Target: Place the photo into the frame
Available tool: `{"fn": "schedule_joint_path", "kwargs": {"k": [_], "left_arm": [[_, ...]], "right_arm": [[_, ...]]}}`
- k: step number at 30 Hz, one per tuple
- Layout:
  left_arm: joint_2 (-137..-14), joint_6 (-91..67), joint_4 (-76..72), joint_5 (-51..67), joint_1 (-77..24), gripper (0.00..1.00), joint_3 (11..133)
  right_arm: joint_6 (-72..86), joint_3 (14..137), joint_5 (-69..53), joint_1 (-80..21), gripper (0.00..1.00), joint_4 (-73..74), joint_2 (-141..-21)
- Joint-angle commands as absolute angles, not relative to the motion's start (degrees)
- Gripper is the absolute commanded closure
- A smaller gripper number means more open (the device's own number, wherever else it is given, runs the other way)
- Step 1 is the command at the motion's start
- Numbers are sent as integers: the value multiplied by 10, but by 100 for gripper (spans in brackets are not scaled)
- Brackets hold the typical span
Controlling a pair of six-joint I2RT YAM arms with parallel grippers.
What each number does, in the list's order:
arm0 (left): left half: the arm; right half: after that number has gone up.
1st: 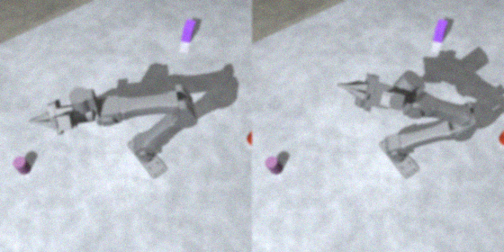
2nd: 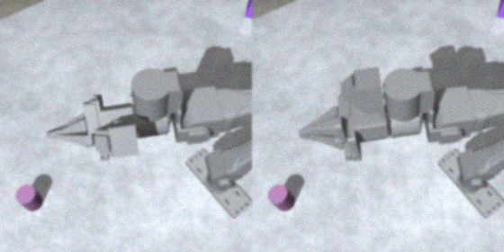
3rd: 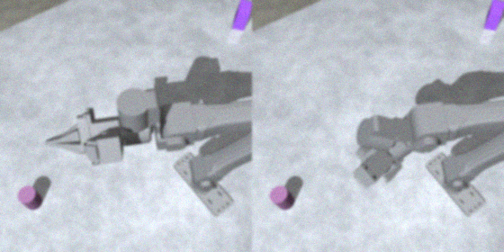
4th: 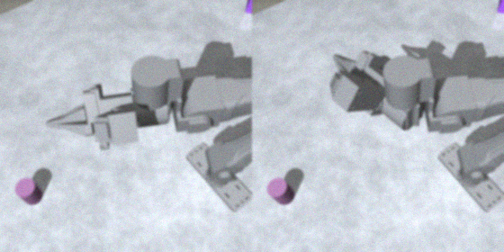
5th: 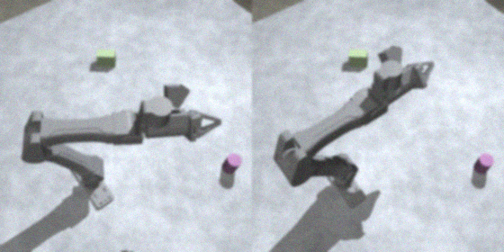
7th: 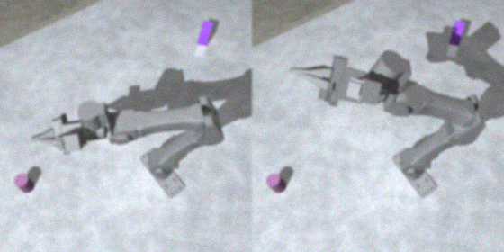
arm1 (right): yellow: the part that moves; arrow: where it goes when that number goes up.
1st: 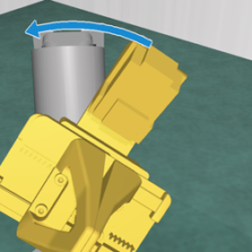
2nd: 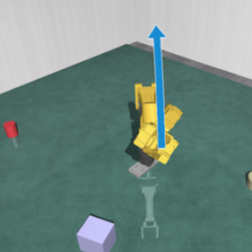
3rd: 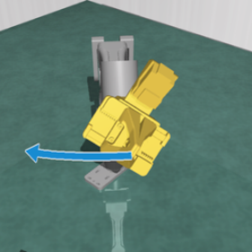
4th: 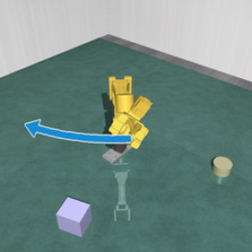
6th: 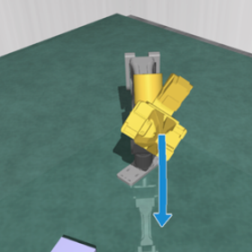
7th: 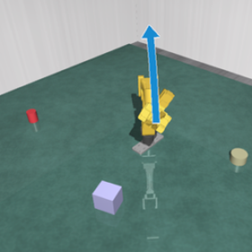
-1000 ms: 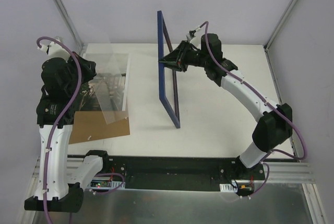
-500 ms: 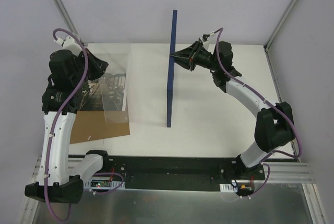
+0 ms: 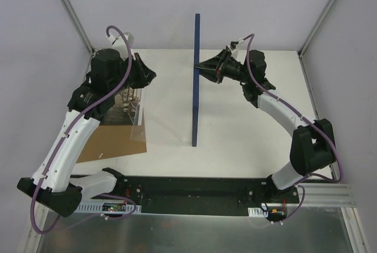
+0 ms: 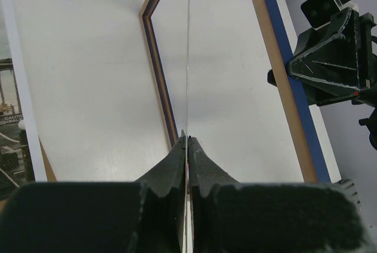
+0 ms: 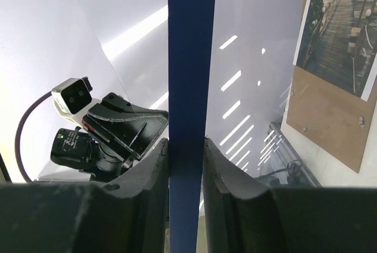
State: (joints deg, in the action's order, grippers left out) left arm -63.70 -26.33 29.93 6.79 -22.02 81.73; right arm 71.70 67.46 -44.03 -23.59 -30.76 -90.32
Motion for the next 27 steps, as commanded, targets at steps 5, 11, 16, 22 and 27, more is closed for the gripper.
{"fn": "schedule_joint_path", "kwargs": {"k": [5,11,16,22,27], "left_arm": [[-674,-268,276,-28,-317,100,853],[-700,-265,275,-53,-363,100,870],[-715,-260,274,-64,-381,100,877],[-720,-262,272,-72,-390,100,868],[-725,-262,268,-71,-393,100,867]], "right_arm": [[654,676,-464,-220,62,-287,-839],[591,677,-466,-202,53,-205,-821],[419,743,-424,-199,48,42,-802],[287,773,-351,-185,46,206,-784],[246,784,-322,-181,45,250,-780]]}}
